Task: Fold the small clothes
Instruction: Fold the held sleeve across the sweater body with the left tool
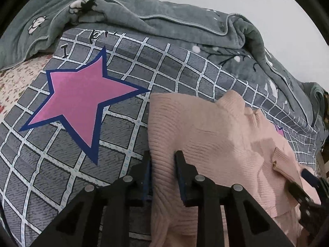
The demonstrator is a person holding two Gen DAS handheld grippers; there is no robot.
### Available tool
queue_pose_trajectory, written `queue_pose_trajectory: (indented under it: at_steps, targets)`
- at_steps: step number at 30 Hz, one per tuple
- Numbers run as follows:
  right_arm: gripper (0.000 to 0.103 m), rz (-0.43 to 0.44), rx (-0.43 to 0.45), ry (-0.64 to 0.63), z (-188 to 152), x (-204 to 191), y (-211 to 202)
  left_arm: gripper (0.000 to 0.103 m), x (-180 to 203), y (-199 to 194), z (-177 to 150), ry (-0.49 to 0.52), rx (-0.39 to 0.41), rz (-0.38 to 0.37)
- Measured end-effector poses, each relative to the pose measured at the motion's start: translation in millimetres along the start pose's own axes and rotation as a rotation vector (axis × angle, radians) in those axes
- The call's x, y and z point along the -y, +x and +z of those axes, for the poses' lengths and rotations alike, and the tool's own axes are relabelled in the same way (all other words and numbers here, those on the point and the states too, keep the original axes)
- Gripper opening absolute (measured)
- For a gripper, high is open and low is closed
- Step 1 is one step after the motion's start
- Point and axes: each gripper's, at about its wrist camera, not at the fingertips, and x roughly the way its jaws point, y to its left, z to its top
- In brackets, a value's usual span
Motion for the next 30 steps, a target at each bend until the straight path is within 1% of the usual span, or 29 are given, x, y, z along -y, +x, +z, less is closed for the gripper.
queue_pose_trajectory:
  at_steps: [1, 2, 3, 4, 5, 7, 9, 10, 11, 13, 14, 16, 17, 18, 19, 20, 21, 22, 23, 24, 25, 26, 27, 28, 29, 30]
  targets:
    - [0.061, 0.001, -0.023, -0.004, 1, -1, 7, 0.024, 0, 0, 0, 0.004, 0.002, 0.001]
    - [0.042, -0.008, -0.049, -0.009, 2, -1, 14, 0.024, 0, 0, 0, 0.007, 0.002, 0.001]
    - [0.031, -0.024, -0.078, -0.013, 2, -1, 22, 0.024, 0, 0, 0, 0.009, 0.003, 0.0]
    - [0.011, -0.026, -0.094, -0.01, 0, 0, 26, 0.024, 0, 0, 0, 0.006, 0.002, -0.002]
    - [0.008, -0.016, -0.08, 0.006, -2, 4, 24, 0.024, -1, 0, 0, 0.005, 0.001, -0.006]
    - [0.007, 0.017, 0.004, 0.094, -9, 25, 7, 0.025, -2, 0, 0, 0.002, -0.001, -0.015]
    - [0.007, -0.017, 0.047, 0.213, -17, 55, -7, 0.027, -2, 0, 0, 0.004, -0.002, -0.02]
    - [0.009, -0.025, 0.043, 0.27, -25, 71, -12, 0.027, -1, -1, -1, 0.01, -0.003, -0.02]
    - [0.019, -0.029, 0.031, 0.302, -31, 82, -14, 0.028, 0, -1, 0, 0.017, -0.005, -0.021]
    - [0.029, -0.028, -0.015, 0.348, -50, 103, -16, 0.033, 2, -2, 0, 0.026, -0.009, -0.028]
    - [0.03, -0.031, -0.034, 0.359, -57, 110, -16, 0.036, 3, -2, 0, 0.027, -0.014, -0.033]
    - [0.033, -0.052, -0.044, 0.38, -68, 123, -18, 0.039, 5, -2, 2, 0.028, -0.024, -0.034]
    - [0.035, -0.049, -0.041, 0.396, -70, 129, -20, 0.045, 6, -1, 3, 0.029, -0.031, -0.037]
    - [0.037, -0.027, -0.033, 0.418, -72, 134, -21, 0.053, 9, 0, 5, 0.033, -0.04, -0.042]
    - [0.042, 0.002, -0.024, 0.439, -74, 138, -22, 0.056, 12, 2, 7, 0.041, -0.049, -0.046]
    - [0.045, 0.025, -0.02, 0.453, -74, 139, -21, 0.057, 15, 4, 8, 0.05, -0.054, -0.04]
    - [0.045, 0.035, -0.021, 0.461, -73, 141, -19, 0.054, 18, 6, 9, 0.058, -0.058, -0.023]
    - [0.045, 0.032, -0.031, 0.46, -72, 141, -15, 0.042, 21, 8, 10, 0.068, -0.06, 0.003]
    - [0.036, 0.025, -0.044, 0.454, -69, 139, -12, 0.015, 21, 8, 11, 0.073, -0.052, 0.03]
    - [0.026, 0.023, -0.053, 0.439, -66, 136, -8, 0.015, 18, 6, 13, 0.068, -0.039, 0.03]
    - [0.009, 0.027, -0.045, 0.426, -64, 134, -7, 0.015, 10, 1, 15, 0.035, -0.022, 0.004]
    - [0.005, 0.042, -0.014, 0.409, -61, 132, -12, 0.015, 0, -3, 15, -0.009, -0.007, -0.023]
    - [0.005, 0.058, 0.017, 0.401, -61, 132, -17, 0.015, -6, -3, 15, -0.034, -0.013, -0.04]
    - [0.005, 0.075, 0.054, 0.392, -60, 131, -23, 0.015, -8, 0, 14, -0.037, -0.027, -0.041]
    - [0.005, 0.073, 0.059, 0.384, -59, 129, -24, 0.015, -8, 4, 12, -0.035, -0.04, -0.036]
    - [0.005, 0.057, 0.039, 0.366, -58, 127, -20, 0.017, -7, 6, 10, -0.029, -0.039, -0.027]
